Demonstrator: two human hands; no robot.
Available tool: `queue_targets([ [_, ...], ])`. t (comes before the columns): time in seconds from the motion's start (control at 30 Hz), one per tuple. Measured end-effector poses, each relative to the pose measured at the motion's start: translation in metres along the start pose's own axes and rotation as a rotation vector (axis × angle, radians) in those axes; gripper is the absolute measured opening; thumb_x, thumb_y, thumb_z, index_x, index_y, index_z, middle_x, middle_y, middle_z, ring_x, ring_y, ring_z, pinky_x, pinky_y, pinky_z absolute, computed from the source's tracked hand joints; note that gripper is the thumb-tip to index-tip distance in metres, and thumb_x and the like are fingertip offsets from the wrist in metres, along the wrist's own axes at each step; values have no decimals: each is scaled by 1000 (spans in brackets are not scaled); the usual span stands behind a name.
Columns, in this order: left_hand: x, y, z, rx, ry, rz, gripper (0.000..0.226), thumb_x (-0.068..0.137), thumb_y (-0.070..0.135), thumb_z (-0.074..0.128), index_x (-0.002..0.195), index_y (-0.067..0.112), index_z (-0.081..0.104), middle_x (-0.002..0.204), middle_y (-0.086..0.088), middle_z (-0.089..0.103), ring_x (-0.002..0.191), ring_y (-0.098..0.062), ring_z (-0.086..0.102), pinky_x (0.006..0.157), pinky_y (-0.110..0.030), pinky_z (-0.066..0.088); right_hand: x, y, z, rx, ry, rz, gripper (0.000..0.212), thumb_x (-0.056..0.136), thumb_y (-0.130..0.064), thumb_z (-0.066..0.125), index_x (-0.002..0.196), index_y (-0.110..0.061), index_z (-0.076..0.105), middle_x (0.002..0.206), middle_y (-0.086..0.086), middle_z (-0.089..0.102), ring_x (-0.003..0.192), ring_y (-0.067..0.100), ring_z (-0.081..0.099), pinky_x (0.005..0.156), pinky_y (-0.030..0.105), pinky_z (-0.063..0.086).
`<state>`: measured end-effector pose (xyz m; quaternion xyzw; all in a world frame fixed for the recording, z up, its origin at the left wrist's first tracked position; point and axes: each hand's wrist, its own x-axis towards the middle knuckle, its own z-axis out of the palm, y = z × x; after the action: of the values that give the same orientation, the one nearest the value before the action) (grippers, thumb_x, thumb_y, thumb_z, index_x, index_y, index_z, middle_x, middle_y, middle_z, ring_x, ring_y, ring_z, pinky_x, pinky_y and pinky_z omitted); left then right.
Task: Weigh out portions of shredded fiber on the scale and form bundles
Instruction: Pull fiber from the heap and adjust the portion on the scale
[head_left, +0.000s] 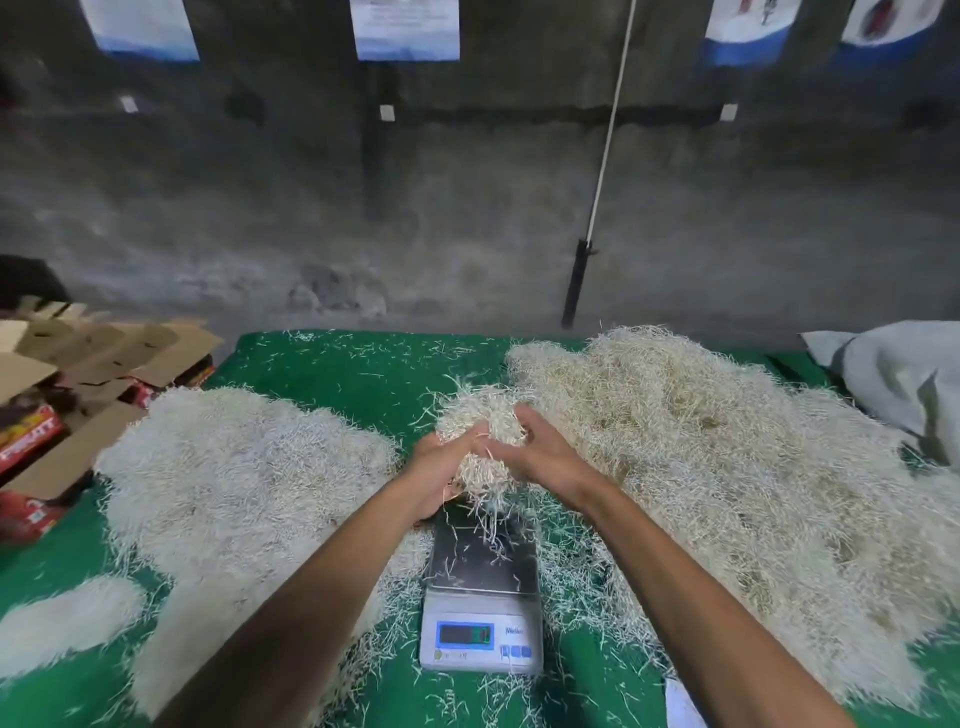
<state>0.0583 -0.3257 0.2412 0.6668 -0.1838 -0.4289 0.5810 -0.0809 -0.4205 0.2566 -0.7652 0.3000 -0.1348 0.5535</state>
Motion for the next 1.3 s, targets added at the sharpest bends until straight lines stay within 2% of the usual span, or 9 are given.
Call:
queue_targets([
  [0.1, 1, -7, -10, -58, -111, -28, 109, 71, 72, 76, 158, 31, 27, 167, -3, 14, 150, -29, 22, 107, -48, 48, 5, 13, 5, -10, 95, 8, 81, 94, -43, 70, 159, -16, 30, 163, 11, 33, 129, 26, 57, 112, 46, 46],
  [0.2, 5, -13, -26, -240, -266, -88, 64, 66, 56, 90, 120, 38, 61, 162, 2, 23, 151, -28, 16, 83, -34, 60, 11, 31, -9, 101, 172, 89, 51, 104, -20, 57, 153, -15, 43, 103, 6, 66, 69, 8, 57, 63, 18, 54],
  [0.3, 10, -26, -29, -325, -268, -184, 60, 66, 44, 94, 113, 36, 59, 163, 0, 21, 150, -28, 18, 87, -35, 59, 20, 58, -9, 135, 261, 146, 48, 104, -15, 55, 152, -14, 46, 81, -16, 45, 49, -1, 35, 44, 12, 36],
  [0.5, 42, -89, -51, -102, -40, -146, 63, 83, 31, 81, 140, 31, 56, 140, -5, 58, 129, -23, 57, 109, -36, 47, 37, 120, 14, 132, 377, 322, 49, 103, -7, 57, 151, -10, 47, 77, 5, 61, 39, 4, 36, 37, 18, 31],
  [0.57, 53, -112, -54, 124, 140, -150, 62, 69, 53, 86, 111, 11, 71, 86, -12, 68, 80, -18, 71, 94, -41, 57, 41, 139, 22, 52, 362, 346, 49, 102, -10, 59, 150, -7, 48, 83, 6, 66, 37, 3, 40, 36, 18, 34],
  [0.63, 69, -124, -55, 256, 244, -209, 69, 65, 59, 87, 103, 3, 71, 95, -23, 70, 86, -29, 72, 92, -44, 57, 45, 154, 31, 15, 349, 361, 51, 101, -13, 62, 149, -5, 48, 85, 7, 67, 36, 0, 43, 37, 16, 38],
  [0.7, 79, -134, -54, 320, 263, -211, 72, 74, 51, 85, 119, -2, 67, 122, -29, 66, 109, -37, 68, 98, -49, 55, 47, 167, 36, -35, 359, 347, 50, 99, -19, 65, 146, -8, 52, 88, 8, 69, 44, 3, 55, 44, 19, 49],
  [1.07, 75, -162, -76, 450, 246, 14, 44, 98, 48, 60, 74, 12, 54, 62, -1, 46, 60, -18, 52, 60, -34, 55, 19, 218, 28, 25, 349, 393, 62, 91, -77, 41, 122, -27, 62, 104, 4, 73, 98, 38, 70, 94, 61, 55],
  [1.3, 13, -186, -70, -76, 144, -261, 42, 109, 29, 41, 138, -2, 44, 142, -25, 51, 128, -37, 55, 106, -48, 49, -51, 265, 68, -179, 96, 469, 55, 111, -46, 28, 160, -21, 31, 167, 9, 28, 151, 33, 31, 124, 51, 17],
])
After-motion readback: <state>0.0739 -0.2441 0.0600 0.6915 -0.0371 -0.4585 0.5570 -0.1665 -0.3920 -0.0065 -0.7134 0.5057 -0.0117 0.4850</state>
